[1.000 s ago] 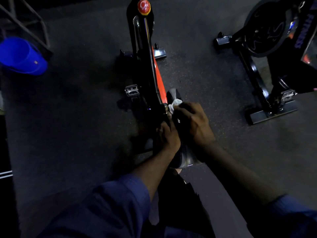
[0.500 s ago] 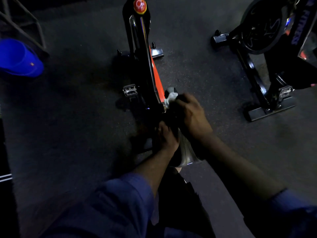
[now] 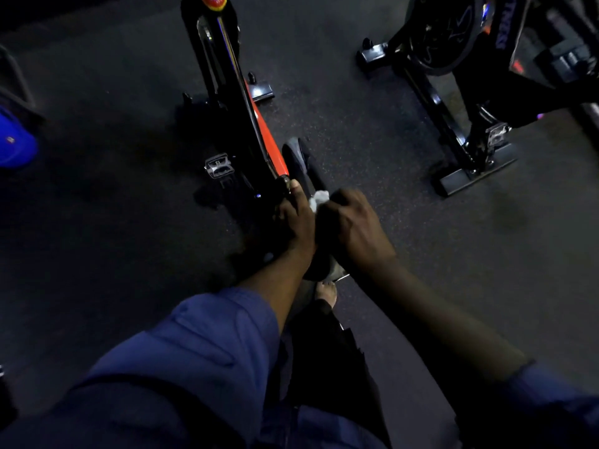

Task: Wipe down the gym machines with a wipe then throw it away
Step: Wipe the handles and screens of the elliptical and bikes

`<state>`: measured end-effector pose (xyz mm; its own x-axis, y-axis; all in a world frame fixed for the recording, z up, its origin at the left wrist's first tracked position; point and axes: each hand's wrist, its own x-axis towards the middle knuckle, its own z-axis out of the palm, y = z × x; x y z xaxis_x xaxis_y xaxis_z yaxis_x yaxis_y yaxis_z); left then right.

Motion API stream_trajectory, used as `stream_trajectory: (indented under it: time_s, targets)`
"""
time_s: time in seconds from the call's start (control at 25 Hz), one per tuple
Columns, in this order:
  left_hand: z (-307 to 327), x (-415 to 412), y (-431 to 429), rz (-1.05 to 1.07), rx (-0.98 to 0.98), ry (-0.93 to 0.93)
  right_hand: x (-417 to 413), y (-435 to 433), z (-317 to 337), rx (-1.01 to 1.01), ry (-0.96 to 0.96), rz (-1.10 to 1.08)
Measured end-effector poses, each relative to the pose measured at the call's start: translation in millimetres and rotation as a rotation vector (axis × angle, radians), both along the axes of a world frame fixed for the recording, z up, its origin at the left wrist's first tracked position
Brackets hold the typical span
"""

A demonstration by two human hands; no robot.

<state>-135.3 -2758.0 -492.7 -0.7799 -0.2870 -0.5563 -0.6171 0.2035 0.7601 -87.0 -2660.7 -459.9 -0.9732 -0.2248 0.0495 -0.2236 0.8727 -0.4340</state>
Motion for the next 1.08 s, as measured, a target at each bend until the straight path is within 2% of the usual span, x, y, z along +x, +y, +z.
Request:
stream_trajectory:
  time_s: [0.08, 0.28, 0.4, 0.56, 0.64, 0.84, 0.92, 1.04, 1.08]
  targets:
    - [-2, -1, 0, -0.040, -0.056, 0.048, -12, 2, 7, -0.014, -0.013, -0.115]
    - [9, 0, 4, -0.008, -0.005, 0.041, 103, 5, 24, -0.137, -0.039, -0.201]
    - [7, 2, 4, 0.010, -0.053, 0.092, 78, 3, 9, -0.155, -0.039, -0.264]
    - [2, 0, 2, -0.068, -0.132, 0.020, 23, -8, 2, -0.149, -0.003, -0.317]
    - [6, 0, 3, -0.088, -0.203, -0.009, 51, -11, -1, -0.193, 0.008, -0.369]
    - [9, 3, 8, -0.118, -0.281, 0.005, 132, -45, -30, -0.402, 0.188, -0.519]
    - [7, 3, 7, -0.124, -0.320, 0.004, 133, -63, -42, -0.545, 0.237, -0.767]
    - [2, 3, 6, -0.132, -0.354, 0.043, 113, -62, -59, -0.784, 0.268, -1.378]
    - [1, 4, 6, -0.144, -0.363, 0.066, 106, -62, -61, -0.890, 0.240, -1.494]
